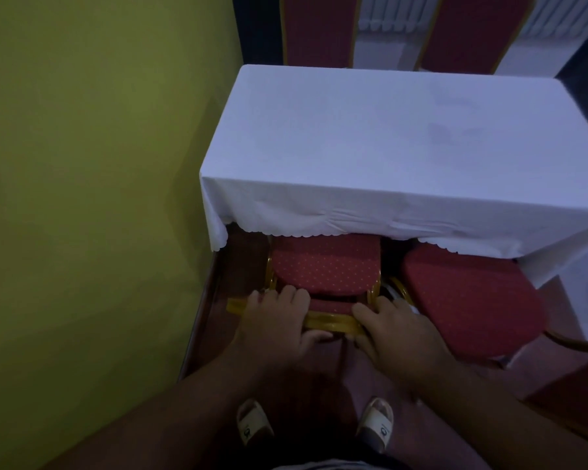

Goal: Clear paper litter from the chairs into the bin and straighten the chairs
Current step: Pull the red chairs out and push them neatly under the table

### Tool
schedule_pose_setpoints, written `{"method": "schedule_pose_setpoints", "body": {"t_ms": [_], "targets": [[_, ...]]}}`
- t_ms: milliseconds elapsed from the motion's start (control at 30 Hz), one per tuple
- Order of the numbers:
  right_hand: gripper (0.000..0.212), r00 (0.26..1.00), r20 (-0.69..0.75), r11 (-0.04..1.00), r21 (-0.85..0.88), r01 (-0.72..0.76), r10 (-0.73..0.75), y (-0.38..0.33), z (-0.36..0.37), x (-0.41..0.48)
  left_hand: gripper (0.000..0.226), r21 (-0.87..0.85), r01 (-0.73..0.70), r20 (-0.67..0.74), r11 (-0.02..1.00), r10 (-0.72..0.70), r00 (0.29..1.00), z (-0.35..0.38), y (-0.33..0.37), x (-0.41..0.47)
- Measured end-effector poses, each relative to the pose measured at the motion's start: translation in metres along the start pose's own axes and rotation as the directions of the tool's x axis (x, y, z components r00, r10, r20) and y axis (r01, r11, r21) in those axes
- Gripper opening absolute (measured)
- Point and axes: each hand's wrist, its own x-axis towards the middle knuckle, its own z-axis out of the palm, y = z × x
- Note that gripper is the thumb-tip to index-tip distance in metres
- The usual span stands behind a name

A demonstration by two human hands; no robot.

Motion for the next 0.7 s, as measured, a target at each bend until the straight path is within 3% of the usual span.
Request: {"method": "schedule_pose_setpoints", "body": {"t_ms": [200, 533, 700], "targets": [[0.045, 0.997, -0.074, 1.0, 0.014, -0.016, 0.017, 0.006, 0.0, 0.024, 0.061, -0.008, 0.102, -0.077, 0.995, -0.102, 0.992, 0.007, -0.006, 0.014], [0.052, 0.995, -0.052, 0.996, 0.014, -0.082, 0.083, 0.019, -0.008, 0.066, 0.052, -0.019, 0.098, -0.146, 0.995, -0.1, 0.984, 0.008, -0.026, 0.053], [0.046, 0.994, -0.037, 0.995, 0.028, -0.097, 0.098, 0.025, -0.013, 0.089, 0.055, 0.033, 0.078, -0.106, 0.996, -0.074, 0.992, 0.008, -0.037, 0.081]]}}
